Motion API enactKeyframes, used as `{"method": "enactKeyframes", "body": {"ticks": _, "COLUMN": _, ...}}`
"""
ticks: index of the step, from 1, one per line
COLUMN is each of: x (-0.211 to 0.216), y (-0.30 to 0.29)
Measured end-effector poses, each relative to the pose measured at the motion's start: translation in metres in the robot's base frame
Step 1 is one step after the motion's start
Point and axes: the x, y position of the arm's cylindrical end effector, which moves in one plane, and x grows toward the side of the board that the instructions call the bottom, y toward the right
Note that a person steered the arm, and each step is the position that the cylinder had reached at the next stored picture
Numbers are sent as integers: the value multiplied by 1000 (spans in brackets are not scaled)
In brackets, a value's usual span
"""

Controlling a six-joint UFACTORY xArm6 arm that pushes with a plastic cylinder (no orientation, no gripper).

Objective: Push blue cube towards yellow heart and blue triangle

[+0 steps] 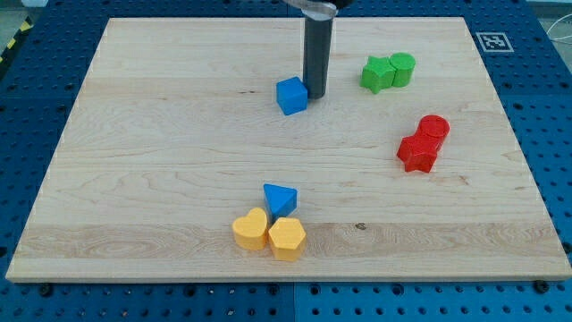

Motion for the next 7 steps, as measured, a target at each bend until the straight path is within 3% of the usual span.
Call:
{"method": "enactKeyframes", "body": {"ticks": 1, "x": -4, "y": -4}}
{"method": "enactKeyframes", "body": {"ticks": 2, "x": -51, "y": -4}}
{"method": "enactKeyframes", "body": {"ticks": 7, "x": 25, "y": -57}}
